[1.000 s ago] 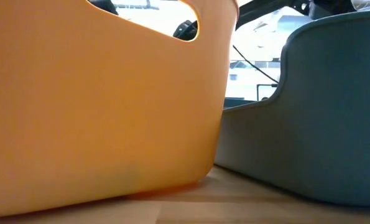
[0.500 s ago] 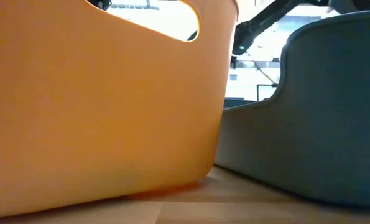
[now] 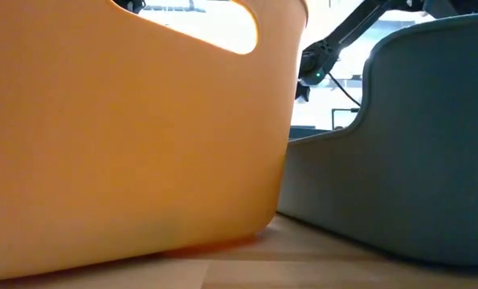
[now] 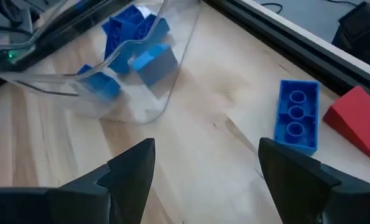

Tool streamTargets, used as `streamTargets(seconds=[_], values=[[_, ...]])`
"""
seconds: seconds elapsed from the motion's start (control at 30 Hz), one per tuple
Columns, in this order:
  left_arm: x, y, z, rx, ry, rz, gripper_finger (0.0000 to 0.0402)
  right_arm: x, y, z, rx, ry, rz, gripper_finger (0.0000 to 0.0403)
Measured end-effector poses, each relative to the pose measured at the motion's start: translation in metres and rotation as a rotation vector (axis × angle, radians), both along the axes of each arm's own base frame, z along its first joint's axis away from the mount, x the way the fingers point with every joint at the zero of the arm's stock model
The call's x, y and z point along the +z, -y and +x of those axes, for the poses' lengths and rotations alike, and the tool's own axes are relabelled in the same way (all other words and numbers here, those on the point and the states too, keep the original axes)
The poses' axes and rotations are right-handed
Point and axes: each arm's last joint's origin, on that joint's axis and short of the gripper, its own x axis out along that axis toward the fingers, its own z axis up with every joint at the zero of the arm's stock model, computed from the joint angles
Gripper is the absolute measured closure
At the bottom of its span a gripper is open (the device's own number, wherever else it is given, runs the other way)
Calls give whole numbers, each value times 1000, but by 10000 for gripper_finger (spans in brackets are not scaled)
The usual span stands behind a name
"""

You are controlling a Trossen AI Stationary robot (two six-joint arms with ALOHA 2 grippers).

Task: Sort blocks
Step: Put the blue game piece into the left transparent bin

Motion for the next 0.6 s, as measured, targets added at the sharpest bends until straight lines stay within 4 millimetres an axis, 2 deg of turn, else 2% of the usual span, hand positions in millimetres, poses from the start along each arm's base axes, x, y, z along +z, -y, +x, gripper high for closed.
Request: streamTargets(seconds=[0.1,0.17,0.27,0.37,0.47,0.6], values=[[0,0,0,-6,-4,3,178,0,-7,3,20,-4,-6,101],[0,0,0,-8,-5,2,178,0,-8,3,-20,12,51,101],[0,0,0,-8,-4,1,178,-5,2,4,-74,-10,137,101],[0,0,0,-17,-8,9,178,-15,11,6,-97,-113,116,101],[0,0,0,-26,-16,14,178,-7,19,16,-146,-124,65,101],[0,0,0,-23,-14,12,178,-1,27,25,-191,-156,87,101]])
